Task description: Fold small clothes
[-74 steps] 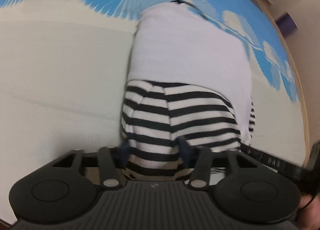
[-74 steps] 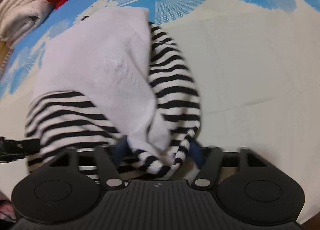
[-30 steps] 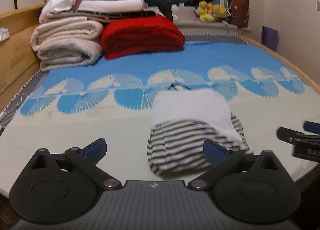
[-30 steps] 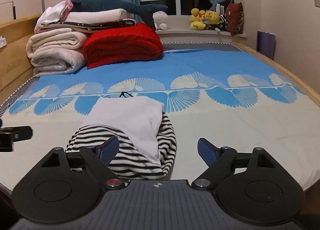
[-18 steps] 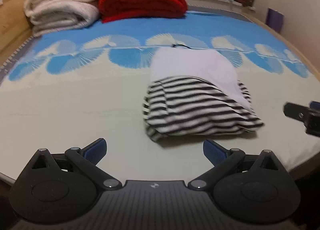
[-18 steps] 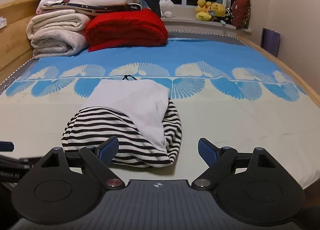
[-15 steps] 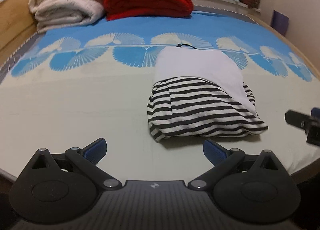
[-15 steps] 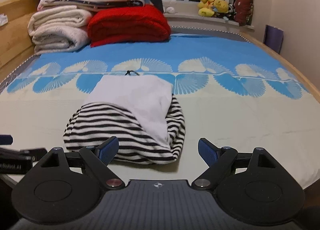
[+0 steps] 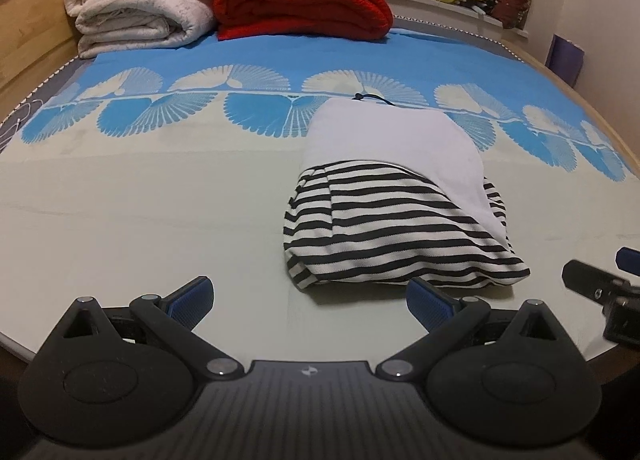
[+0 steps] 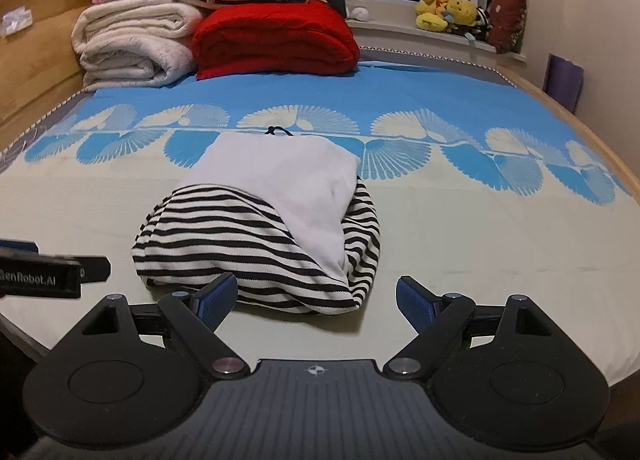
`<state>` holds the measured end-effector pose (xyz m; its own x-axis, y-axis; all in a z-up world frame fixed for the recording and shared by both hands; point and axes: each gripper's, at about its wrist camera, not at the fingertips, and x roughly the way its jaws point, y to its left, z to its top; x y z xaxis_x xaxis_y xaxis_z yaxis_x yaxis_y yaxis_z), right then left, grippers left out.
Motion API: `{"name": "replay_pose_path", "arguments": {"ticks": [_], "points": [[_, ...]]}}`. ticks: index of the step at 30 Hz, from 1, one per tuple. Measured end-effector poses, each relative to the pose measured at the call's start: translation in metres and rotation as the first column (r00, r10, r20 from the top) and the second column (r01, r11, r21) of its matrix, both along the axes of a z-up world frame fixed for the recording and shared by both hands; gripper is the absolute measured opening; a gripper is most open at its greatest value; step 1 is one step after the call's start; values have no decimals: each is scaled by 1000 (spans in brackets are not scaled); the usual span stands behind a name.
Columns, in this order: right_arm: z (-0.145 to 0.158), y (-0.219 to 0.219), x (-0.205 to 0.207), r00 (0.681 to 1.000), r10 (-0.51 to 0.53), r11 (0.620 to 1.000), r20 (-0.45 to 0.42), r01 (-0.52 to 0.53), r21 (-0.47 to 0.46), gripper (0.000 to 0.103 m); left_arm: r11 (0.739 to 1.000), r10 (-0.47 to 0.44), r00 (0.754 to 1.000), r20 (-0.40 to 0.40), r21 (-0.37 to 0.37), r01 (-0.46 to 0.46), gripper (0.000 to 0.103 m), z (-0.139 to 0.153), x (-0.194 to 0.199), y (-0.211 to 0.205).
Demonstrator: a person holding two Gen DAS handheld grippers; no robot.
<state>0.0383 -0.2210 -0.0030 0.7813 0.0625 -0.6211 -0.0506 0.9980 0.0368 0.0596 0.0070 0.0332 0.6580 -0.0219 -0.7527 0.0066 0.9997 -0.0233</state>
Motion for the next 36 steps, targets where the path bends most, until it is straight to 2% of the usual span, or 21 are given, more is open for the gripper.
{"name": "replay_pose_path", "arguments": {"ticks": [11, 36], "points": [[2, -5, 1, 1000, -10, 999, 4, 10, 43, 87, 999, -33, 999, 29, 1, 33, 103, 1, 1, -4], [2, -1, 3, 1000, 4, 999, -11, -3, 54, 87, 999, -49, 998, 38, -14, 50, 103, 2, 0, -8]]}}
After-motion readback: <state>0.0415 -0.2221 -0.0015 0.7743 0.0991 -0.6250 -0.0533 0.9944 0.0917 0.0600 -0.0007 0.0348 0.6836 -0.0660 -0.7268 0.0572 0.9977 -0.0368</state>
